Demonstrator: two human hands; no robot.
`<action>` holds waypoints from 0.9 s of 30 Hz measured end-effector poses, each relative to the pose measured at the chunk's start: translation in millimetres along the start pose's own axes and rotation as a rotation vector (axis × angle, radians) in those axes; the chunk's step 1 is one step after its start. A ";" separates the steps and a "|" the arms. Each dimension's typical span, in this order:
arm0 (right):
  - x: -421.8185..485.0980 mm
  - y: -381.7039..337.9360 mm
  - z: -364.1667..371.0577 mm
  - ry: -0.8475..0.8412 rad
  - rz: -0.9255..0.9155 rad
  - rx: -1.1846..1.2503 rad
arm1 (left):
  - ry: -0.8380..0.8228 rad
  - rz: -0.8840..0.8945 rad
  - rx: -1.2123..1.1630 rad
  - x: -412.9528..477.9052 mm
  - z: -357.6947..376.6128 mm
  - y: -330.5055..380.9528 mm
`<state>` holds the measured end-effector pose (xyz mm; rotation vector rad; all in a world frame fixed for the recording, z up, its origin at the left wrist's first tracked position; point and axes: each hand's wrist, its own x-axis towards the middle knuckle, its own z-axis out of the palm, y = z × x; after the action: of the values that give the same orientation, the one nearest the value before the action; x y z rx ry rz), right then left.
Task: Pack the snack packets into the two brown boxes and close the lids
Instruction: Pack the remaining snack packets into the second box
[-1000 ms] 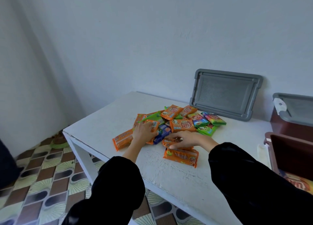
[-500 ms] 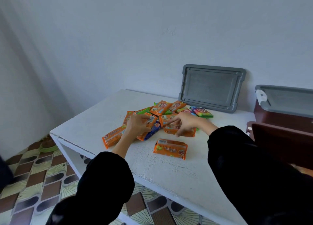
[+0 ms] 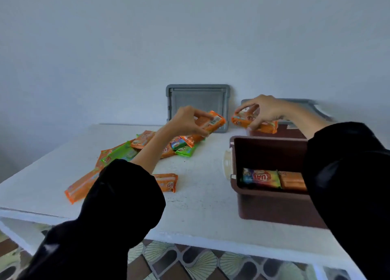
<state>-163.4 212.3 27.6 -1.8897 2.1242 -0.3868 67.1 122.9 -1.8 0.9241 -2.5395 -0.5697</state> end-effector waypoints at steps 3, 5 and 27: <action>-36.4 34.8 -3.3 0.006 0.052 0.019 | -0.123 0.115 0.020 16.5 28.9 44.1; -55.2 56.9 -0.8 -0.002 0.098 0.006 | -0.185 0.177 0.046 26.1 49.6 66.4; -84.6 148.1 80.7 -0.124 0.081 -0.250 | -0.535 0.312 0.415 55.6 178.2 86.1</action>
<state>-260.2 311.5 -100.4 -1.8916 2.2428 0.0146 -101.5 189.2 -98.9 0.5156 -3.2872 -0.2096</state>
